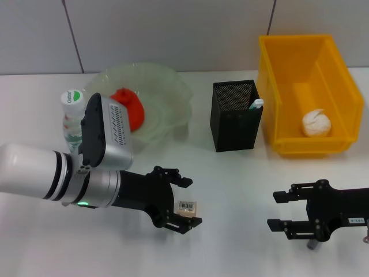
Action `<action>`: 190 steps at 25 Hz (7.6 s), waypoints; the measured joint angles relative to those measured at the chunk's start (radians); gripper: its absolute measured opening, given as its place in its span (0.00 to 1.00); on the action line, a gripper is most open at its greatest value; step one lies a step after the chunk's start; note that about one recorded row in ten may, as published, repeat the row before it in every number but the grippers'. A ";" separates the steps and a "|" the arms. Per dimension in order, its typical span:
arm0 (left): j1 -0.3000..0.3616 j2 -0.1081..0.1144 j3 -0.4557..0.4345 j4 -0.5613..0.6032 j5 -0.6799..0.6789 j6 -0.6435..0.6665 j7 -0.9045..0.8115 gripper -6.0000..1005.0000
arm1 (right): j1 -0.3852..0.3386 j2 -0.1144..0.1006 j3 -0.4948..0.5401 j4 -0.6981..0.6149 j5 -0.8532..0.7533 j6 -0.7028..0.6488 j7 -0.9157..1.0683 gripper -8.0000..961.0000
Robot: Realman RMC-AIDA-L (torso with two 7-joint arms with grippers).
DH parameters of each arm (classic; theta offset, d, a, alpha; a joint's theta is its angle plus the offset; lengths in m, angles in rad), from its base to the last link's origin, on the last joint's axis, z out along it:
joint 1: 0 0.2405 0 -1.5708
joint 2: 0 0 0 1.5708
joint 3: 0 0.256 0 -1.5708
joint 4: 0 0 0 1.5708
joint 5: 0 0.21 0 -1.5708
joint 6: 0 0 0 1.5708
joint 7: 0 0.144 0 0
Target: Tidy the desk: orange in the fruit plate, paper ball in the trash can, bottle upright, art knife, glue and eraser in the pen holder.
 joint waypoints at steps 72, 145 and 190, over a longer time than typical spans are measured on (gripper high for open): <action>-0.012 -0.001 0.118 -0.011 0.007 -0.121 -0.057 0.48 | -0.026 0.004 0.043 -0.029 0.003 -0.051 0.001 0.66; -0.027 -0.005 0.597 -0.087 -1.695 -0.314 0.616 0.30 | 0.004 0.023 0.070 -0.037 0.021 -0.076 0.006 0.66; 0.171 0.001 0.592 -0.275 -1.691 0.274 0.074 0.32 | 0.069 0.039 0.259 0.534 0.525 -0.251 -1.224 0.66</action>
